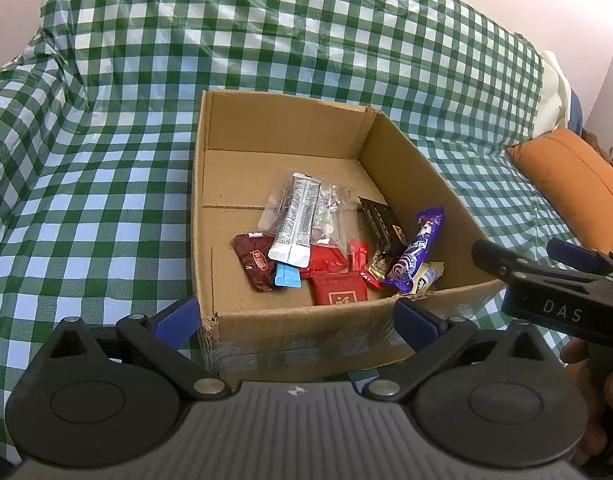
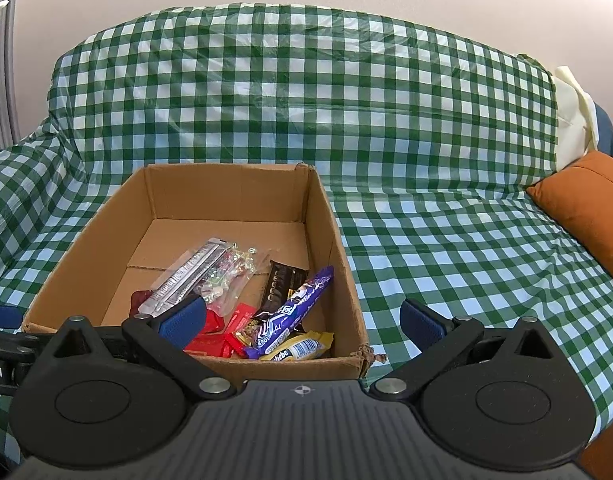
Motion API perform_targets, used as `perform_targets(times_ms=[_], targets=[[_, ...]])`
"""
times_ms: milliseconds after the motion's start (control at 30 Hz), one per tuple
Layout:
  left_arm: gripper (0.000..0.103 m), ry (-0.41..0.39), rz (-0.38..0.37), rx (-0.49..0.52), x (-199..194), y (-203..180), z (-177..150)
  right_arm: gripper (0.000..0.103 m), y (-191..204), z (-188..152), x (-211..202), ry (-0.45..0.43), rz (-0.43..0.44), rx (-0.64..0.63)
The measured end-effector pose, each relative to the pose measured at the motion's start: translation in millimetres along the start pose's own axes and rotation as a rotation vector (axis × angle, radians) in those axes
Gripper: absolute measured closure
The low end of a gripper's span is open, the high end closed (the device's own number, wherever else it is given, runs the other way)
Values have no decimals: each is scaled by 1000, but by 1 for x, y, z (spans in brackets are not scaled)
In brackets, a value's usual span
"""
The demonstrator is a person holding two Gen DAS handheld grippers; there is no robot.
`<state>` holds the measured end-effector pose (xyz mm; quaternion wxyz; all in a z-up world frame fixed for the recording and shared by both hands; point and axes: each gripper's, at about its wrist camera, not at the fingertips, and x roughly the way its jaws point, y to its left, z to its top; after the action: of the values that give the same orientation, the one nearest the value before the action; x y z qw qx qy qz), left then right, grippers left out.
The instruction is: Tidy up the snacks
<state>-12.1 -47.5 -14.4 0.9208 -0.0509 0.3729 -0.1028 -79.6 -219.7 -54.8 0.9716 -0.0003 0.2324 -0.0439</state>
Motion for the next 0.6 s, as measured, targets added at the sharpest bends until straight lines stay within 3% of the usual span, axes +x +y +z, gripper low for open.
perform_targets(times_ms=[600], targets=[[0, 3, 1, -9, 0, 0, 0, 1, 1, -1, 1, -4, 6, -15]])
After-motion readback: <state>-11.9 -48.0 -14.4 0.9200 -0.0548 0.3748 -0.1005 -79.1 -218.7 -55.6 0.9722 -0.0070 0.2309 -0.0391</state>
